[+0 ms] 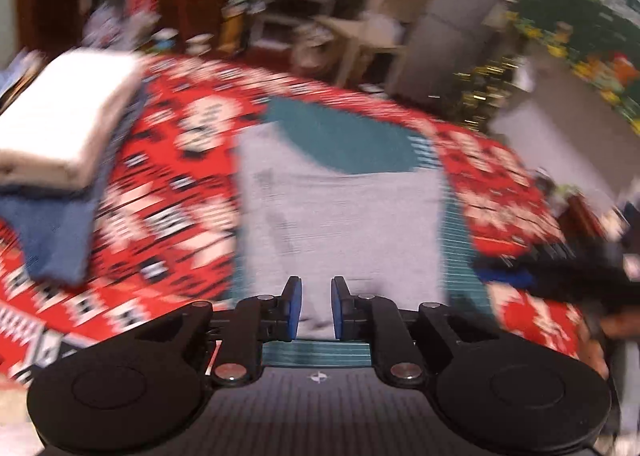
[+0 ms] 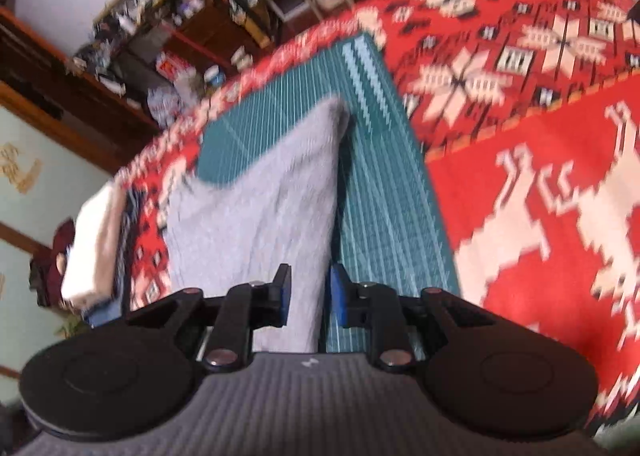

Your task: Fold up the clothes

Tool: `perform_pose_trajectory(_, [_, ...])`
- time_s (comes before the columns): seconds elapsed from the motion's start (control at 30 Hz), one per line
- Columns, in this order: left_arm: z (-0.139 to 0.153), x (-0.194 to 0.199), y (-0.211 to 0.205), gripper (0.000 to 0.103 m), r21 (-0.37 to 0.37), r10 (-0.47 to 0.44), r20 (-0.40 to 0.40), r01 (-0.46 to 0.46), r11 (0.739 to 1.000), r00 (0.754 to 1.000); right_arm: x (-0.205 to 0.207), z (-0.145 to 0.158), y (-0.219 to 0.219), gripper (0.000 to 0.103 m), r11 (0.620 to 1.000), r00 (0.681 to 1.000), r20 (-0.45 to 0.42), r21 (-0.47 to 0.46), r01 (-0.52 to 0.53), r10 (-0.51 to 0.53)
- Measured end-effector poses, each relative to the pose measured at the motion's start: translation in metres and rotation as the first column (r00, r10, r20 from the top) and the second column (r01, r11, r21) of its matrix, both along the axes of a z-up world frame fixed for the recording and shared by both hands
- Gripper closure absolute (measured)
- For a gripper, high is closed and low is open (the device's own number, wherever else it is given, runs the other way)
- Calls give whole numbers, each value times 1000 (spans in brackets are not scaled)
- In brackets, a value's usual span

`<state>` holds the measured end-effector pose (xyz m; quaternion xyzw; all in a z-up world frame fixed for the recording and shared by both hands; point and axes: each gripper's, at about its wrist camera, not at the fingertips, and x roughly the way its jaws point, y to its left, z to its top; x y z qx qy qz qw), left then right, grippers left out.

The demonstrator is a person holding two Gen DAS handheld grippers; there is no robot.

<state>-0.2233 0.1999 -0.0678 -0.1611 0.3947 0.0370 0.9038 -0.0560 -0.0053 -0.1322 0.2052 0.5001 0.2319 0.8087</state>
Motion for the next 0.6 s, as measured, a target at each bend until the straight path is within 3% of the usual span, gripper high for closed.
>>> perform_pose_trajectory(0.13, [-4, 22, -52, 88, 59, -158, 41, 155, 986, 987, 25, 9, -14, 73, 999, 999, 17, 34, 36, -37])
perform_pose_trajectory(0.23, [-20, 44, -80, 88, 84, -250, 12, 248, 965, 968, 47, 15, -20, 73, 999, 998, 52, 10, 30, -31])
perform_pose_trajectory(0.4, [-51, 68, -98, 88, 61, -298, -66, 302, 951, 952, 80, 8, -29, 73, 1000, 997, 73, 13, 25, -26])
perform_pose_trajectory(0.6, [-67, 67, -115, 85, 145, -307, -106, 320, 936, 946, 112, -9, -12, 72, 998, 997, 73, 66, -21, 16])
